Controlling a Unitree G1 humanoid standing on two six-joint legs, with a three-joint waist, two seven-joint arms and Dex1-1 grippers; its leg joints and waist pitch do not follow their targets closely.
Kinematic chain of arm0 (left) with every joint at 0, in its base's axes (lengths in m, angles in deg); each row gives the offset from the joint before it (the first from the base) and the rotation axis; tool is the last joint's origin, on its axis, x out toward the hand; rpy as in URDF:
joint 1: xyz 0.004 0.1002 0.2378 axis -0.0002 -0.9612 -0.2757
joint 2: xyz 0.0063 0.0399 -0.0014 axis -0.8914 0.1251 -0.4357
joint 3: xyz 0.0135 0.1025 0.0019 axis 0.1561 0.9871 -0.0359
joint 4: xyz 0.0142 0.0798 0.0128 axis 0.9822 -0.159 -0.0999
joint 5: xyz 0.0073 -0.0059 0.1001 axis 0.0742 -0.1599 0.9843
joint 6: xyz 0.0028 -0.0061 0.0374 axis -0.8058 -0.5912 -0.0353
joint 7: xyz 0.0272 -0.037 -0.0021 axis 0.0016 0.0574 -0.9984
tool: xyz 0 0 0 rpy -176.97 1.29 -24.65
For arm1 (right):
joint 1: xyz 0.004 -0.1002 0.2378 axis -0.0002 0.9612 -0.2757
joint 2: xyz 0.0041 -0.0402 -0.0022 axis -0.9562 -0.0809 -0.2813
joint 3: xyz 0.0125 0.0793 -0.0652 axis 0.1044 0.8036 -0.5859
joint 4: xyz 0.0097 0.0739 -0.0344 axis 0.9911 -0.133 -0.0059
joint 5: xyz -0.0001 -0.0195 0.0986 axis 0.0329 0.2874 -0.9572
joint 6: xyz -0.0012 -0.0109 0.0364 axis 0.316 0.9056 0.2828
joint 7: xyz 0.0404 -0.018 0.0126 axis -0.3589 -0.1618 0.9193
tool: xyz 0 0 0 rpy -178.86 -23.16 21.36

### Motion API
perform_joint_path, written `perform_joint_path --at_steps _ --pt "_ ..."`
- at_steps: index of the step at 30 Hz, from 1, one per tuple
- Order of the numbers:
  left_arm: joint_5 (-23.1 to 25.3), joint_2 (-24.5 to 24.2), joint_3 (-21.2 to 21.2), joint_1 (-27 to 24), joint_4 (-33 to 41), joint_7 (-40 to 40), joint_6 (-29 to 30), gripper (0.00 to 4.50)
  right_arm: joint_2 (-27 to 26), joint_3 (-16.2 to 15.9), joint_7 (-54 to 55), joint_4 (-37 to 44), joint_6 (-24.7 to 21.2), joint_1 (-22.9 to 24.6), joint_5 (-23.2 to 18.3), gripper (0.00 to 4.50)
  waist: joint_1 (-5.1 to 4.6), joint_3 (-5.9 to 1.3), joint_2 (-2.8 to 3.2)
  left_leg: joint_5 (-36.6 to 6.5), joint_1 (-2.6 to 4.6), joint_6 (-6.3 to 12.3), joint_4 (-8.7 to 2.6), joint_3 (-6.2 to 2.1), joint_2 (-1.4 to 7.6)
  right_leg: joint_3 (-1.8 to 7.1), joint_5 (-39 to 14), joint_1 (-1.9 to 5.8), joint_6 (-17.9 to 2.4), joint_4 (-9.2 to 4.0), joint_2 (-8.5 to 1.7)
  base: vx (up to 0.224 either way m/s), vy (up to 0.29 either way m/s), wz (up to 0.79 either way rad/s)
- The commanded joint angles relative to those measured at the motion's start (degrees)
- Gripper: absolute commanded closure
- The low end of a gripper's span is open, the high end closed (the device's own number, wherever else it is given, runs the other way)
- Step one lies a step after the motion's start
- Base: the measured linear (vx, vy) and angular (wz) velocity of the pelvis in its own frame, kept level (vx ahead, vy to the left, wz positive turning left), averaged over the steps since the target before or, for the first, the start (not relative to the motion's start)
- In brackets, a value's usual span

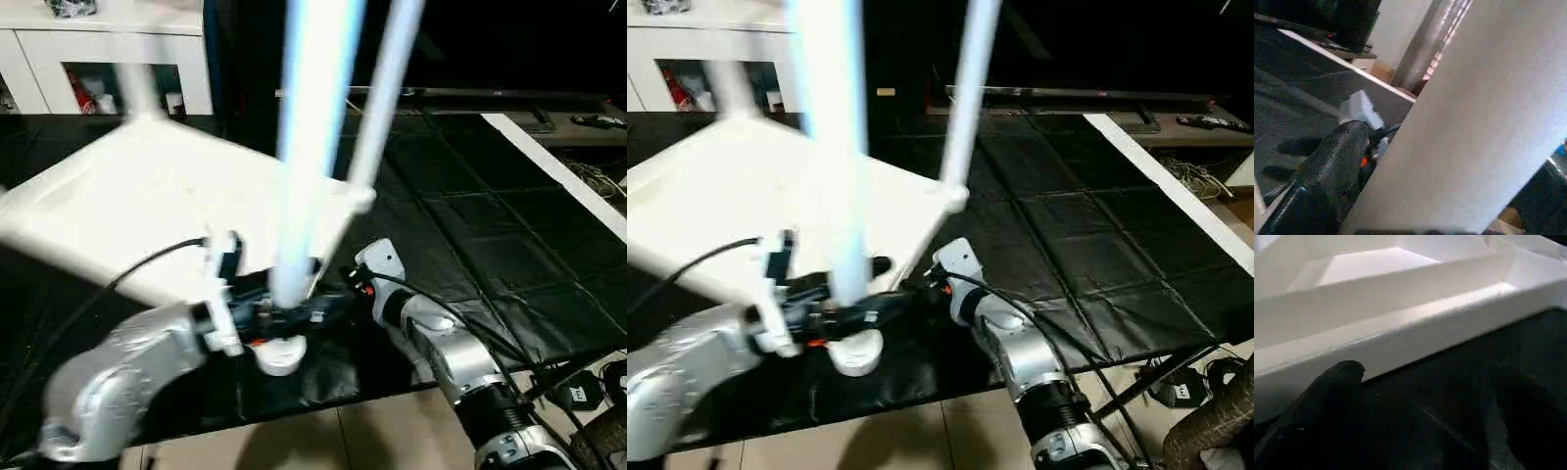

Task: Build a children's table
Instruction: Rotate table base

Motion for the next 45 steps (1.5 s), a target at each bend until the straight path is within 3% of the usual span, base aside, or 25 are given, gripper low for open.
perform_joint_path --at_steps 1,4,6,7,10,14,17,20,21,25,28,30,31,32,34,39,43,45 --pt "0.5 2.1 4.7 2.5 -0.3 -0.2 -0.8 0.03 -2.6 -2.4 -1.0 -0.3 1.4 -1.6 -0.1 0.0 0.42 -2.59 1.45 -6.6 0.16 -1.09 -4.2 -0.89 3.04 3.53 -1.2 2.78 -11.5 -3.83 -4.52 0.0 0.0 0.0" --pt "1.3 2.9 5.0 3.3 -1.1 0.3 -1.5 0.03 -2.7 -2.3 -0.7 -0.7 1.8 -1.6 0.2 0.0 0.44 -2.61 1.47 -7.2 0.02 -1.53 -4.27 -1.02 3.09 3.51 -1.8 2.94 -11.4 -3.81 -4.64 0.0 0.0 0.0" --pt "5.6 4.1 5.7 5.2 -4.3 2.9 -4.4 0.03 -2.9 -1.7 0.0 -1.4 2.1 -1.6 0.7 0.0 0.58 -2.54 1.53 -8.1 0.39 -1.47 -4.2 -0.91 3.11 3.56 -2.7 2.67 -11.3 -4.04 -4.56 0.0 0.0 0.0" --pt "7.8 4.2 5.8 5.9 -5.6 3.9 -6.2 0.03 -2.9 -1.6 0.3 -1.4 2.1 -1.6 0.9 0.0 0.52 -2.52 1.47 -8.5 0.01 -1.41 -4.33 -1.07 3.07 3.55 -3.6 2.97 -11.1 -4.06 -4.65 0.0 0.0 0.0" --pt "10.7 4.2 5.1 6.9 -8.0 5.6 -8.8 0.03 -2.7 -1.4 0.7 -1.5 2.1 -1.4 1.2 0.0 0.51 -2.43 1.42 -9.5 -0.03 -1.46 -4.39 -1.15 3.1 3.55 -6.6 2.88 -10.1 -4.35 -4.76 0.0 0.0 0.0" --pt "13.6 4.4 2.7 8.8 -11.7 7.9 -12.9 0.03 -2.2 -0.8 1.7 -2.0 2.4 -0.8 1.6 0.0 0.61 -2.6 1.27 -8.3 0.02 -1.24 -4.3 -1.14 3.13 3.53 -5.0 2.72 -10.0 -4.29 -4.68 0.0 0.0 0.0" --pt "15.2 4.9 2.0 10.3 -14.2 8.7 -15.6 0.03 -1.8 -0.1 2.2 -2.2 2.6 -0.3 1.8 0.0 0.63 -2.6 1.06 -7.6 -0.06 -1.0 -4.33 -1.12 3.21 3.51 -3.6 2.82 -10.5 -4.04 -4.79 0.0 0.0 0.0" --pt "16.0 6.3 1.2 12.8 -17.3 9.2 -18.8 0.03 -0.6 1.0 2.4 -1.1 2.3 1.4 1.7 0.0 0.87 -2.55 1.22 -7.7 0.0 -0.64 -4.22 -0.97 3.03 3.59 -3.9 2.79 -10.5 -4.28 -4.85 0.0 0.0 0.0" --pt "15.8 6.5 1.2 13.2 -17.6 8.8 -19.1 0.03 -0.3 1.2 2.4 -0.6 2.2 1.8 1.6 0.0 1.02 -2.6 1.53 -7.8 0.16 -0.87 -4.19 -1.01 3.13 3.61 -3.9 2.7 -10.6 -4.2 -4.96 0.0 0.0 0.0" --pt "16.4 7.0 1.9 15.2 -21.2 7.3 -21.2 0.03 1.4 2.6 2.3 2.4 1.8 4.2 0.7 0.0 1.11 -2.65 1.28 -6.7 -0.03 -0.33 -4.15 -1.01 3.11 3.52 -1.7 2.87 -11.0 -4.02 -4.87 0.0 0.0 0.0" --pt "18.0 7.2 2.1 16.8 -24.2 7.6 -23.1 0.03 2.0 3.2 2.3 3.6 1.6 5.0 0.3 0.0 1.45 -2.5 1.31 -7.9 0.19 -0.13 -4.21 -0.96 3.09 3.57 -4.1 2.72 -10.4 -4.39 -4.83 0.0 0.0 0.0" --pt "20.3 8.4 1.5 21.1 -31.4 9.3 -26.2 0.03 3.4 4.1 1.9 6.3 1.1 6.8 -0.2 0.0 1.67 -2.45 1.26 -9.3 0.23 -0.32 -4.31 -1.02 2.98 3.57 -7.3 2.72 -9.1 -4.87 -4.79 0.0 0.0 0.0" --pt "20.7 8.7 1.3 22.2 -32.9 10.1 -26.4 0.03 3.8 4.2 1.9 6.8 1.0 7.3 -0.3 0.0 1.78 -2.51 1.58 -9.5 0.31 -0.57 -4.32 -1.08 3.06 3.56 -7.6 2.71 -9.0 -4.78 -4.92 0.0 0.0 0.0" --pt "20.7 8.7 1.3 22.2 -32.9 10.1 -26.4 0.03 3.8 4.2 1.9 6.8 1.0 7.3 -0.3 0.0 1.75 -2.48 1.29 -9.9 0.14 -0.73 -4.36 -1.14 3.11 3.55 -8.4 2.78 -8.9 -4.81 -5.01 0.0 0.0 0.0" --pt "21.6 9.2 1.5 23.2 -34.2 10.0 -27.4 0.03 4.4 4.6 2.0 8.7 0.6 8.4 -0.5 0.0 1.72 -2.57 1.37 -8.5 -0.08 -0.38 -4.23 -1.16 3.12 3.55 -7.0 2.86 -9.3 -4.76 -5.11 0.0 0.0 0.0" --pt "19.2 10.2 1.2 20.5 -29.3 8.5 -26.7 0.03 5.1 5.7 2.2 13.9 -0.5 10.9 -1.4 0.0 1.88 -2.75 1.43 -4.8 -0.35 1.49 -3.92 -1.06 3.24 3.51 -0.5 3.08 -11.8 -4.04 -5.25 0.0 0.0 0.0" --pt "16.3 9.3 0.2 14.0 -21.7 7.5 -26.9 0.03 5.7 6.7 2.7 18.7 -2.0 12.9 -2.1 0.0 1.88 -2.5 1.64 -5.4 -0.41 2.04 -4.09 -1.06 3.52 3.49 -0.4 3.06 -12.5 -4.05 -5.22 0.0 0.0 0.0" --pt "15.9 8.9 -0.1 11.8 -19.6 7.5 -27.2 0.03 5.8 7.0 2.9 19.8 -2.3 13.3 -2.4 0.0 1.78 -2.35 1.77 -7.2 -0.19 1.63 -4.14 -0.96 3.45 3.47 -3.0 2.78 -12.3 -4.35 -5.05 0.0 0.0 0.0"
